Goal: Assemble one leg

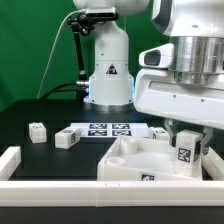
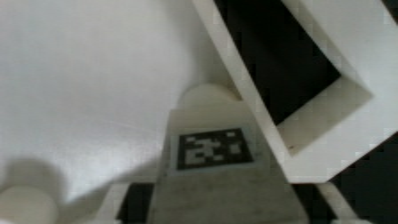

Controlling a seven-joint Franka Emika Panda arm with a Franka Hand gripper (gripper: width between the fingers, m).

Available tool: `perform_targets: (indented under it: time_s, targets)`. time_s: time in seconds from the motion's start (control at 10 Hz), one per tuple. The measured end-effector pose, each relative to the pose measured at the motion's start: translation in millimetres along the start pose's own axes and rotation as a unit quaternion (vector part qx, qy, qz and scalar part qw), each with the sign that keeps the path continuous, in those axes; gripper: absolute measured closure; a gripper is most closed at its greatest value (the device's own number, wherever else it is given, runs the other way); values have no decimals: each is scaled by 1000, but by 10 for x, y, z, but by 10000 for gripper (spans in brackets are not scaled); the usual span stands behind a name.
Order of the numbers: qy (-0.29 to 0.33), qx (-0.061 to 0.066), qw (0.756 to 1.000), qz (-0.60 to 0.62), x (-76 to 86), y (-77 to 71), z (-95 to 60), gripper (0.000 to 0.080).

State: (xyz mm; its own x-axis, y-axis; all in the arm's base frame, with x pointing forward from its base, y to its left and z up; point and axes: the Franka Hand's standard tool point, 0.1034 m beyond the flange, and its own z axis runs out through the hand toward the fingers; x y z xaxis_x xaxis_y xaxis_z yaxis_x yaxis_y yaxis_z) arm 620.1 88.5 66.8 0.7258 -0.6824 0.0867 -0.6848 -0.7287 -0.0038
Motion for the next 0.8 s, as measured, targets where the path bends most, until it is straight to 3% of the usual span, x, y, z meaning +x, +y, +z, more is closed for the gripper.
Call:
perform_targets:
  time_s: [0.1,0.2,0.3,0.4,0.8]
  targets:
    - [0,1,1000,0,-4,-5,4,361]
    - [0,1,1000,0,-7,-8,5,361]
    - [0,1,1000,0,-6,-7,6,204]
    - [0,1,1000,0,-6,-7,6,167]
    - [0,1,1000,0,-6,-6,7,150]
